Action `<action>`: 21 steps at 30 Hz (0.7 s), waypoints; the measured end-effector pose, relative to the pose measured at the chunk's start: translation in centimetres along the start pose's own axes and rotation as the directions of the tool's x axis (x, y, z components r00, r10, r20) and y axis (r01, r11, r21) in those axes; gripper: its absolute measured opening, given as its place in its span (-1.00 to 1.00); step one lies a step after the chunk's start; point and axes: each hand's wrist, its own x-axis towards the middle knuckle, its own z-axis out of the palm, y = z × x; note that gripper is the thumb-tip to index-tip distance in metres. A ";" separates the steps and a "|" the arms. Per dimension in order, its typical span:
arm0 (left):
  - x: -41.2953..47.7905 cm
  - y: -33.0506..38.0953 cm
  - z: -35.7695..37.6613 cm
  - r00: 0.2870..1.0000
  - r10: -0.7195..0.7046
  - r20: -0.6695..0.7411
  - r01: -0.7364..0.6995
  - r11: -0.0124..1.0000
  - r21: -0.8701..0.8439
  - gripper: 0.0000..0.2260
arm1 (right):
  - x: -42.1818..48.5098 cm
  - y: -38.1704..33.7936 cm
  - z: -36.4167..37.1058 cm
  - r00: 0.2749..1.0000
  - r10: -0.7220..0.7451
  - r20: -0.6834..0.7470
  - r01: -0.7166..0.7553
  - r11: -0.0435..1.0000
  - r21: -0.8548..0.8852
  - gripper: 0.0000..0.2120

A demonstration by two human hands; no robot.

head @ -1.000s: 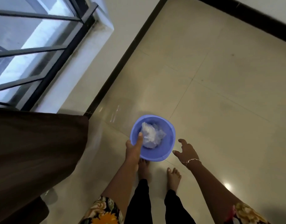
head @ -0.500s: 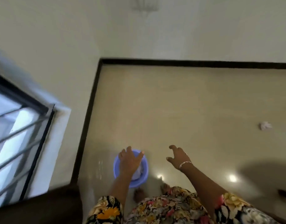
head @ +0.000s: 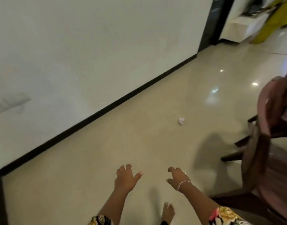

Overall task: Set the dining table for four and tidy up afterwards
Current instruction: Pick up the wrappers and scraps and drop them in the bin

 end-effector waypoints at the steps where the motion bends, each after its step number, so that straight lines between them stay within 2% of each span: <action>1: 1.6 2.2 -0.2 0.999 0.031 0.011 -0.031 1.000 0.003 -0.42 | 1.2 1.0 -1.4 1.000 0.025 -0.015 -0.025 0.999 0.023 -0.57; 7: 9.4 14.4 -1.2 0.990 0.131 0.045 -0.132 0.991 0.003 -0.46 | 7.4 6.6 -10.8 0.990 0.104 -0.099 -0.090 0.986 0.137 -0.58; 12: 14.6 21.2 -2.2 0.979 0.185 0.082 -0.186 0.983 0.003 -0.46 | 11.2 9.9 -16.8 0.969 0.186 -0.162 -0.135 0.949 0.285 -0.59; 16: 19.7 25.8 -2.4 0.980 0.178 0.094 -0.178 0.984 -0.010 -0.46 | 14.5 11.7 -19.0 0.961 0.225 -0.162 -0.155 0.921 0.357 -0.60; 21: 27.4 31.7 -1.7 0.964 0.217 0.156 -0.207 0.975 -0.076 -0.47 | 20.7 13.8 -23.1 0.951 0.273 -0.144 -0.207 0.910 0.360 -0.61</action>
